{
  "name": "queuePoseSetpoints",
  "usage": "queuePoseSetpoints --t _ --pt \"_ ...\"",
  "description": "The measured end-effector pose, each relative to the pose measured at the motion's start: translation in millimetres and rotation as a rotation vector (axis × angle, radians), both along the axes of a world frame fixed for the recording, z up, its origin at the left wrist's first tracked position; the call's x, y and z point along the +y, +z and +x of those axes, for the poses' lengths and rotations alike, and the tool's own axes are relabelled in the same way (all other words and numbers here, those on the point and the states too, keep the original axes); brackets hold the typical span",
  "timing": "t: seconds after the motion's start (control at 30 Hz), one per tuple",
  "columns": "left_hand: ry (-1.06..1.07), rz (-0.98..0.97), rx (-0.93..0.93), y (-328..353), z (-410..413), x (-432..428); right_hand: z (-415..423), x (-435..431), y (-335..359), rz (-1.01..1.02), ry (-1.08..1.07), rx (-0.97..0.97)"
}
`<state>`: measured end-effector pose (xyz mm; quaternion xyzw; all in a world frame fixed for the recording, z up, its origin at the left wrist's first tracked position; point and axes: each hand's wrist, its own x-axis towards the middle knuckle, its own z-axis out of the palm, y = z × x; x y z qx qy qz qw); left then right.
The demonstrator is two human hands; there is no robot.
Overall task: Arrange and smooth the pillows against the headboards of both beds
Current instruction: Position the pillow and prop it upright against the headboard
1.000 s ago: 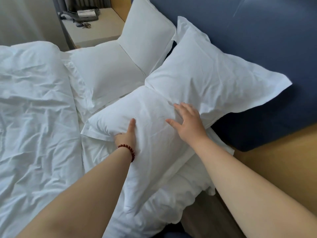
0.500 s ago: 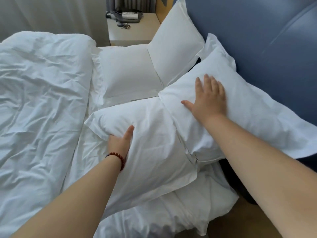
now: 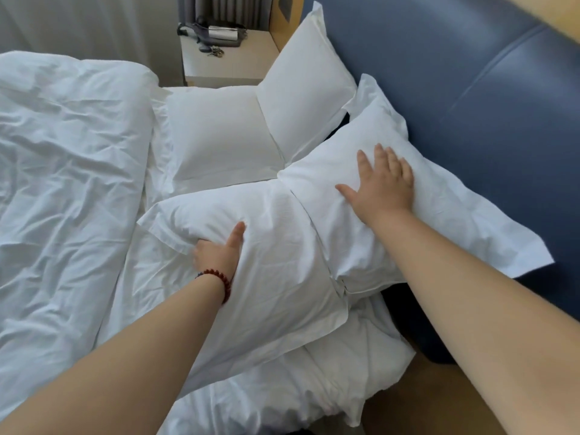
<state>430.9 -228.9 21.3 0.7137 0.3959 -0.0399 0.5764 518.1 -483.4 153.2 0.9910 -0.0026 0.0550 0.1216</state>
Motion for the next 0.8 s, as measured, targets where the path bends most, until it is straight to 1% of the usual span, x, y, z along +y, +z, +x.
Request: queuePoseSetpoints --t 0.1,0.2,0.4,0.5,0.6,0.7,0.8 --pt "-0.017 0.019 0.022 2 4 -3 9 -13 14 0.035 -0.1 0.011" --pt "-0.007 0.025 0.036 2 5 -4 23 -28 25 0.184 -0.264 0.115" --pt "0.053 0.027 0.044 -5 9 -7 46 -16 14 0.381 -0.338 0.17" --pt "0.079 0.022 0.009 -4 9 -11 44 -16 7 0.512 -0.308 0.178" --pt "0.11 0.008 -0.03 -4 8 -11 32 -18 17 0.636 -0.202 0.098" --pt "0.088 -0.016 -0.118 2 12 -15 15 -21 37 0.593 -0.138 0.009" --pt "0.002 0.016 -0.131 6 30 -26 2 -31 53 0.503 -0.127 -0.087"
